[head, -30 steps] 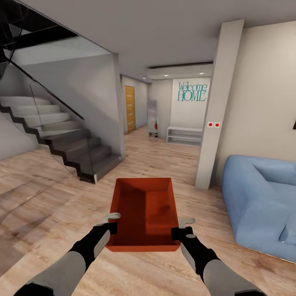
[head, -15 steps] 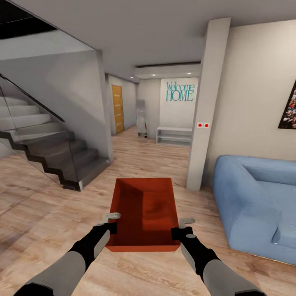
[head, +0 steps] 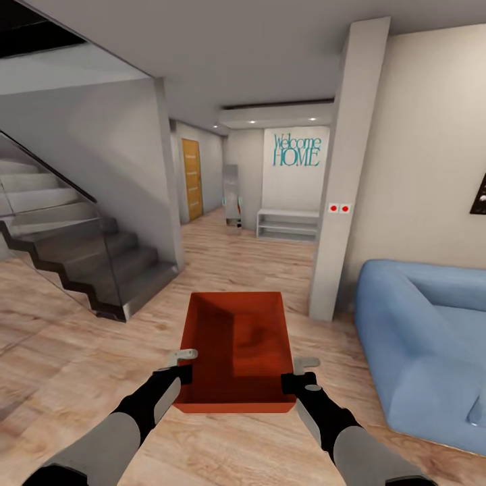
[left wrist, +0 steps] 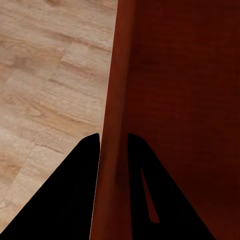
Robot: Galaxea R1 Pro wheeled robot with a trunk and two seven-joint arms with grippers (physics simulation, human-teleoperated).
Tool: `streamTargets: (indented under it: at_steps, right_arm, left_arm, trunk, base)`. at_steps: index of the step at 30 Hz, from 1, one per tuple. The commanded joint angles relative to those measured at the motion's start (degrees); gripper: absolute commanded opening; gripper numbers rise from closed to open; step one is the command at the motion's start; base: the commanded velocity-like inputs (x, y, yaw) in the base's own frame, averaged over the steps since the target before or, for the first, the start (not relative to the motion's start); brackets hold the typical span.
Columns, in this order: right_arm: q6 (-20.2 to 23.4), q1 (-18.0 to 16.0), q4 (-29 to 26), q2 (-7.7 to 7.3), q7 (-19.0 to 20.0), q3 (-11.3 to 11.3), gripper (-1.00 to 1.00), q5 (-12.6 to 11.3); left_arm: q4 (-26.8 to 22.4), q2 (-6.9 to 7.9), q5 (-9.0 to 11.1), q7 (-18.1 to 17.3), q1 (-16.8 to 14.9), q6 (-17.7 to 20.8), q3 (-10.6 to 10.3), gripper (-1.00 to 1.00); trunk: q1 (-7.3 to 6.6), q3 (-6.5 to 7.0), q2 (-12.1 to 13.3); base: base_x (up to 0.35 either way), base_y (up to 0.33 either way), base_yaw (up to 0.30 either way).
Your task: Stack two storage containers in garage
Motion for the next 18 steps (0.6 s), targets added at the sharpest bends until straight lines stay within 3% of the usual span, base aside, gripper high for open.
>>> streamTargets:
  at_steps: [1,18]
  right_arm:
    - [0.46,0.03,0.03,-0.04,-0.45,0.99,-1.00,-0.49]
    - [0.48,0.03,-0.04,-0.05,-0.44,0.99,-1.00,-0.60]
  left_arm:
    - [-0.33,0.08,-1.05,0.82,-0.12,0.37,2.17,-1.00]
    - [-0.34,0.10,-1.05,0.80,-0.12,0.37,2.17,-1.00]
  trunk:
    - [0.04,-0.08,-0.05]
    - [0.04,-0.08,-0.05]
  base:
    - [0.320,0.000,0.000]
    - [0.320,0.000,0.000]
